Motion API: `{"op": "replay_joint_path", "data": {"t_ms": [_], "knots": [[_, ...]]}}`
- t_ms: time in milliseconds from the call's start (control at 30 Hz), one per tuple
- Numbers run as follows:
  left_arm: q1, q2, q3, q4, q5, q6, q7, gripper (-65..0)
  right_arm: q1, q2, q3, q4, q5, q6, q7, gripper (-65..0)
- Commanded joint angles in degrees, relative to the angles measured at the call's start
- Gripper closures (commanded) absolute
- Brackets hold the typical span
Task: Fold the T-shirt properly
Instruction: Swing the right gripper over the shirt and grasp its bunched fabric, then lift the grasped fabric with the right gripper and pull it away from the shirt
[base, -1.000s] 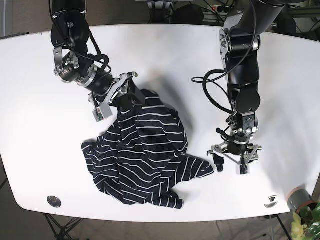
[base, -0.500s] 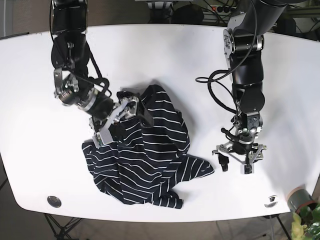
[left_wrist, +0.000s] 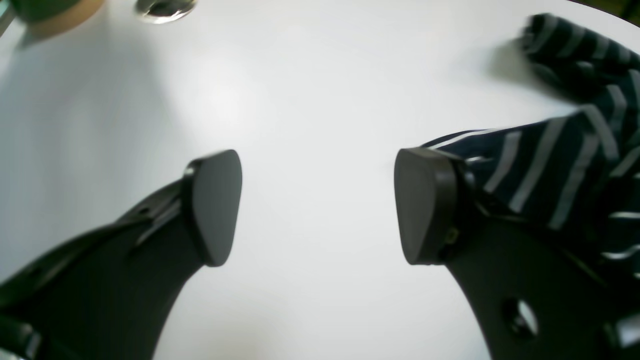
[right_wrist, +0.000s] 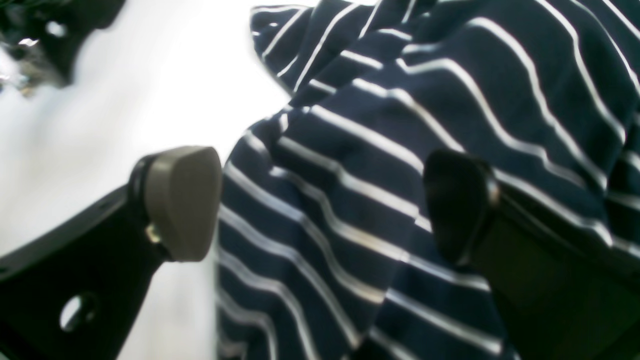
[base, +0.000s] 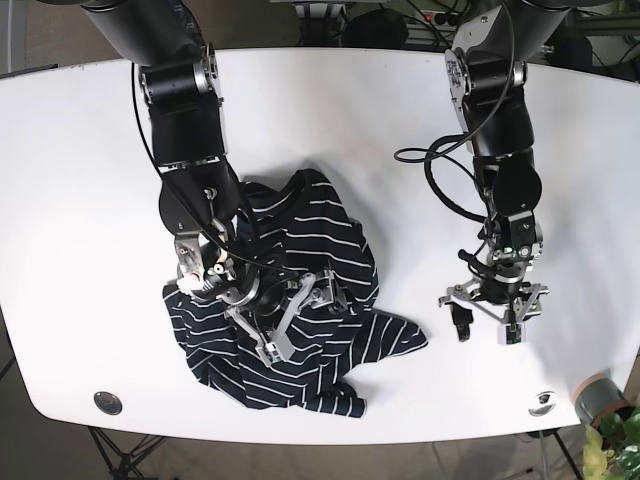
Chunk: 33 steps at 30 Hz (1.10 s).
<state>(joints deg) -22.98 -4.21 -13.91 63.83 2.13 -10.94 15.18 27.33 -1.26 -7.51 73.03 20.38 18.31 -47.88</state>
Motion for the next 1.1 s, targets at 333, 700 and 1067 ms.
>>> {"op": "replay_joint_path", "data": {"t_ms": [333, 700, 1067], "knots": [[1.9, 0.0, 0.4, 8.0, -0.4, -1.3, -0.1, -44.2, 5.3, -5.3, 0.1, -25.5, -12.9, 0.11, 22.2, -59.9], [2.1, -0.3, 0.0, 8.0, -0.4, -1.3, -0.1, -44.3, 0.4, -5.3, 0.1, -20.7, -12.7, 0.46, 23.0, -3.6], [3.6, -0.3, -2.7, 8.0, -0.4, -1.3, -0.1, -44.6, -13.9, -5.4, 0.0, 3.8, -12.7, 4.6, 11.3, -3.6]]}}
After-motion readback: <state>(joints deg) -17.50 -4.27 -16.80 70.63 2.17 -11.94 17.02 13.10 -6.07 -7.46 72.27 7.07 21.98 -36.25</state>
